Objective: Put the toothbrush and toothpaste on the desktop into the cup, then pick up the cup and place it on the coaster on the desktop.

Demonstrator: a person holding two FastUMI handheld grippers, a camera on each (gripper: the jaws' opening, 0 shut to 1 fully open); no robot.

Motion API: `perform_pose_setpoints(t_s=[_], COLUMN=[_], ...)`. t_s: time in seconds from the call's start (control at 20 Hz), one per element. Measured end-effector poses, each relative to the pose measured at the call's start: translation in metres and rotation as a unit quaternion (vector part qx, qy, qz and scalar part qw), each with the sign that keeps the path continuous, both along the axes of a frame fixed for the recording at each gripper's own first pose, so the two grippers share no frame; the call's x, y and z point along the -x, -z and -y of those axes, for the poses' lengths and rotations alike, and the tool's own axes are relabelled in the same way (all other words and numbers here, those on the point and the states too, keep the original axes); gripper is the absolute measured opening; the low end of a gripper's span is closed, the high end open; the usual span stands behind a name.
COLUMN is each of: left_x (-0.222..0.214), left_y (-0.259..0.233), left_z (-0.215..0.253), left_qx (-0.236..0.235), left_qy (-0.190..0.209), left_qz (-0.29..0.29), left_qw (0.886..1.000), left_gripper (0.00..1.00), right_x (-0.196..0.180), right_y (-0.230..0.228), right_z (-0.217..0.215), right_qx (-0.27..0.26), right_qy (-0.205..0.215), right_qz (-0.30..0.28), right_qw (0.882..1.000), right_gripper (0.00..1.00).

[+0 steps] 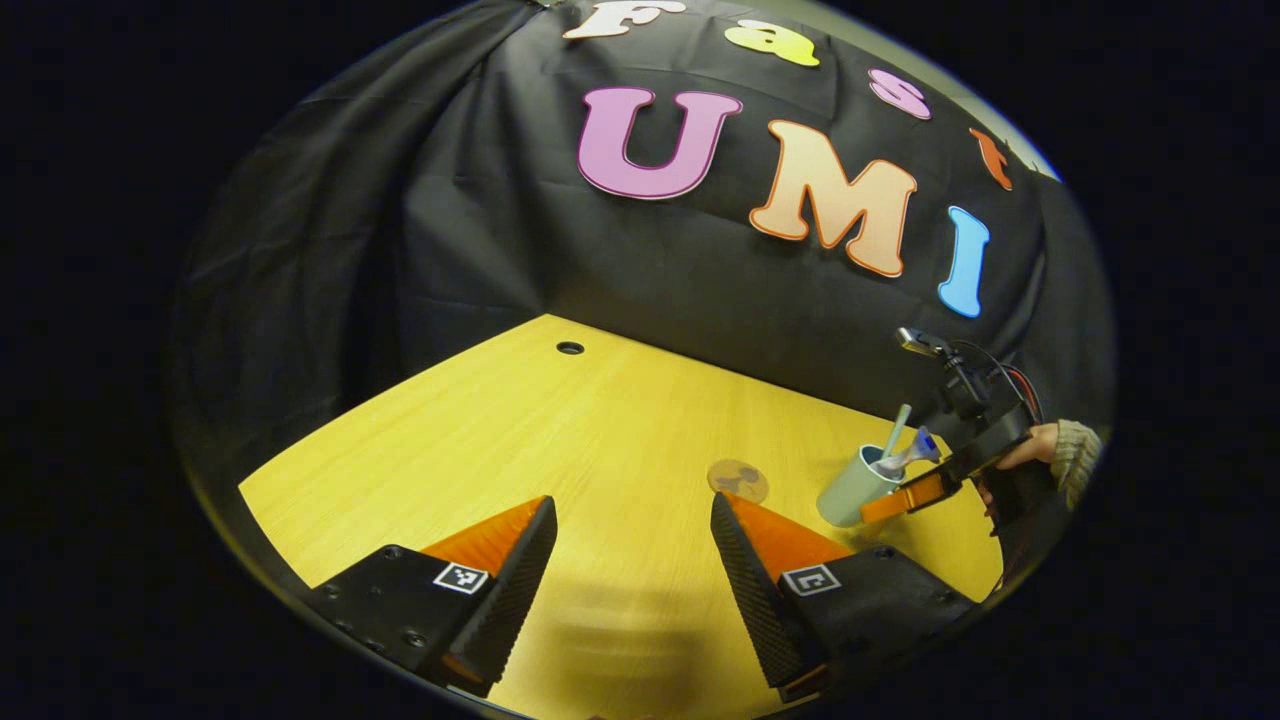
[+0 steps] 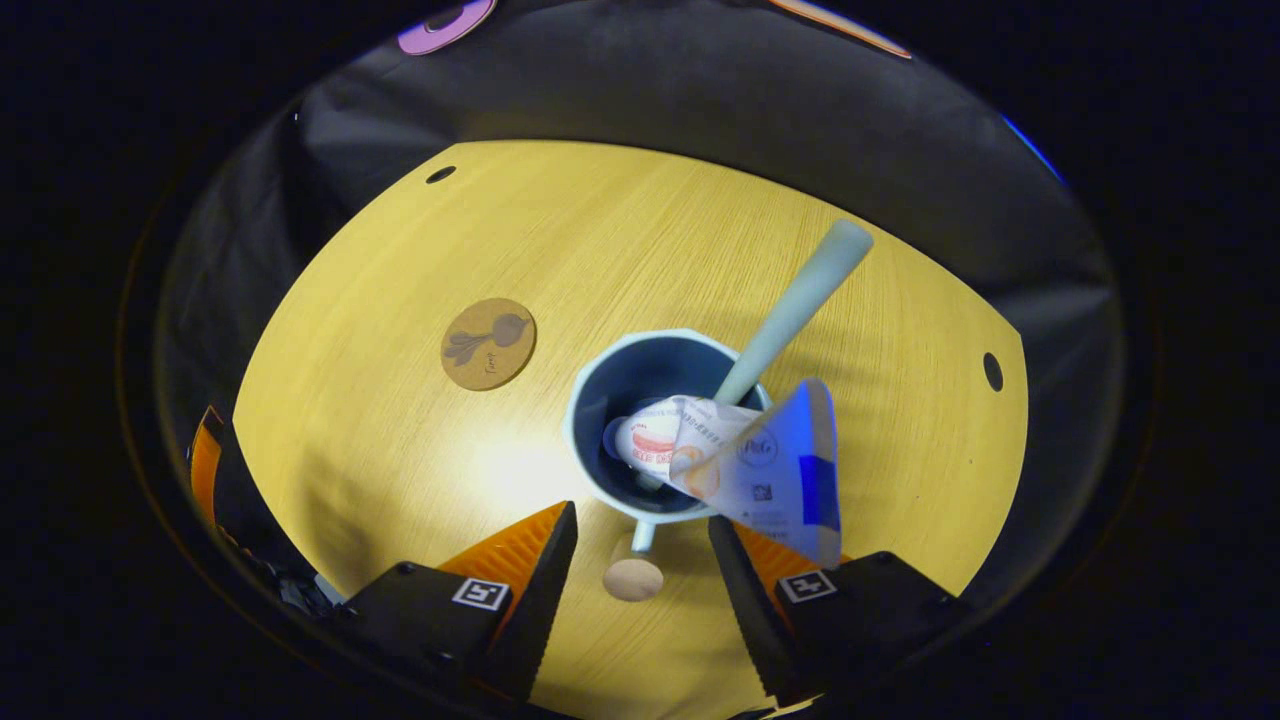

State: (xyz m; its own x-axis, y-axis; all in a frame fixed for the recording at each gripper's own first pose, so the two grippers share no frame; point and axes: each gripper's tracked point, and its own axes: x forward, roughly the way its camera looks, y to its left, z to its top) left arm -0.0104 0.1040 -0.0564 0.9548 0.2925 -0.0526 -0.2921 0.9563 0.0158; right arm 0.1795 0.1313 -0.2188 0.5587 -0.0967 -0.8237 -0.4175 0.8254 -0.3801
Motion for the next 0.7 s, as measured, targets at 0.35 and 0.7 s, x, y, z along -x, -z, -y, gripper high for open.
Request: perform_pose_setpoints(t_s=[0.35,0.7], left_x=[-0.006,-0.007], left_y=[0.005,0.003], left_z=[0.005,0.004], left_qx=[-0.009,-0.003], left_qy=[0.019,0.029], left_qz=[-0.016,-0.017], left_qw=[1.000,0.999], left_gripper=[0.90,0.90], right_x=[-0.003,-0.003], right_y=[0.005,0.004], right_z=[0.013,0.011], right_qx=[0.007,0.013], right_qy=[0.036,0.038], right_qz=[-0.027,-0.016], right_qw=[0.999,0.999], right_gripper=[0.29,0.25])
